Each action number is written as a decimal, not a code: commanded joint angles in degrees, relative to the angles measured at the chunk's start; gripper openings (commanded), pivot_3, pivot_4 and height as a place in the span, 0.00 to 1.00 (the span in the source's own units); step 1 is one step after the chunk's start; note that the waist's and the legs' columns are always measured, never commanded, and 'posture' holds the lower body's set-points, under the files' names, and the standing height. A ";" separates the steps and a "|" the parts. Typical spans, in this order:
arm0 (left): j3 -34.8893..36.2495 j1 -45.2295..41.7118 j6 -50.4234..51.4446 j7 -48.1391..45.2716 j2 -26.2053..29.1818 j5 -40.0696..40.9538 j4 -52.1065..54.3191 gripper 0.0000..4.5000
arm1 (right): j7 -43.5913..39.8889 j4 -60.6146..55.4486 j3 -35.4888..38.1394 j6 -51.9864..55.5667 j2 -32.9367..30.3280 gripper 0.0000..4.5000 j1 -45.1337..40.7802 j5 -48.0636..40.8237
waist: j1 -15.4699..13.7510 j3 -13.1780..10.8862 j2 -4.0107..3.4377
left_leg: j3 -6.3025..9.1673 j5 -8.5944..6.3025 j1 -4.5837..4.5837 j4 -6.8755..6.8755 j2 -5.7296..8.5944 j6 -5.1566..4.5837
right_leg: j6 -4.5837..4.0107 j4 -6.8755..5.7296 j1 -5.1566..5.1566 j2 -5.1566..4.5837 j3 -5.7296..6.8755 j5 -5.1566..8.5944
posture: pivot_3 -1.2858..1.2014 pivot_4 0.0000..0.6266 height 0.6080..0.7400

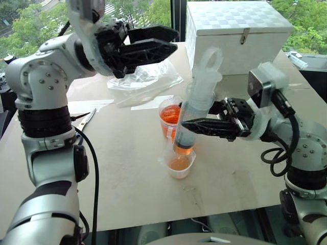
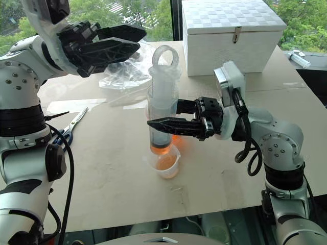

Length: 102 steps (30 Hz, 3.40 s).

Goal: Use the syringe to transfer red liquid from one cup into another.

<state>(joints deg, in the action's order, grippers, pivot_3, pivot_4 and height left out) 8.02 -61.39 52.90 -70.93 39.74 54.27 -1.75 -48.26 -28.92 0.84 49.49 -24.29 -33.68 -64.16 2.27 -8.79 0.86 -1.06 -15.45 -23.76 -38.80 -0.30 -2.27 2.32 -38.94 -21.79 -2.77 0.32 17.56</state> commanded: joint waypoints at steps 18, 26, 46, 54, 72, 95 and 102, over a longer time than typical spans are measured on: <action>0.19 -1.64 5.46 -4.39 0.79 5.92 5.16 0.51 | -7.56 3.12 -9.48 -17.31 0.25 0.34 4.71 21.25 | -0.19 0.00 0.00 | 0.00 0.00 -0.03 -0.09 0.01 0.00 | 0.00 0.01 0.01 -0.01 0.00 0.00 | 0.52 0.24 1.00; -1.33 1.04 9.96 -0.97 2.91 7.88 10.91 0.51 | -7.63 4.51 -9.98 -18.07 0.89 0.34 5.03 23.27 | -0.20 0.00 0.01 | 0.02 0.00 -0.02 -0.09 0.00 0.00 | 0.00 0.01 0.02 -0.02 0.00 0.00 | 0.52 0.24 1.00; -4.33 5.56 9.33 3.16 0.98 6.54 15.84 0.51 | -7.06 3.59 -10.06 -17.35 1.01 0.34 5.66 22.71 | -0.30 0.00 0.01 | 0.03 0.00 -0.01 -0.11 0.00 0.00 | 0.00 0.01 0.04 -0.02 0.00 0.00 | 0.52 0.24 1.00; -5.61 7.57 8.32 3.15 1.46 5.26 16.69 0.51 | -7.14 3.41 -9.71 -17.10 0.90 0.34 5.36 22.28 | -0.33 0.00 0.01 | 0.04 0.00 -0.01 -0.11 0.00 0.00 | 0.00 0.01 0.04 -0.02 0.01 0.00 | 0.52 0.24 1.00; -7.01 8.64 7.88 2.79 2.13 4.74 16.67 0.08 | -6.84 3.50 -9.16 -17.03 0.71 0.34 4.95 22.14 | -0.36 0.00 0.00 | 0.04 0.00 -0.01 -0.11 0.01 0.00 | 0.00 0.02 0.05 -0.02 0.01 0.00 | 0.52 0.24 1.00; -7.95 10.36 10.17 4.54 1.10 5.97 19.12 0.08 | -5.00 2.51 -6.58 -14.87 2.19 0.34 2.50 16.24 | -0.35 0.00 0.00 | 0.04 0.00 -0.01 -0.11 0.00 0.00 | 0.00 0.02 0.05 -0.02 0.01 0.00 | 0.52 0.24 1.00; -8.20 10.63 10.40 5.22 0.83 6.54 19.22 0.08 | -4.10 2.66 -5.77 -14.61 2.45 0.34 1.64 14.65 | -0.36 0.00 0.01 | 0.04 0.00 -0.01 -0.11 0.00 0.00 | 0.00 0.02 0.05 -0.02 0.01 0.00 | 0.52 0.24 1.00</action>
<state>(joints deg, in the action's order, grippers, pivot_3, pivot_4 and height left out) 1.69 -51.50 62.04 -65.35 40.64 60.04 15.27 -53.00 -23.40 -9.13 36.33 -23.07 -29.19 -45.94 1.92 -8.79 0.87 -1.02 -15.45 -23.78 -38.92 -0.29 -2.28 2.32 -38.92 -21.74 -2.80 0.33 17.56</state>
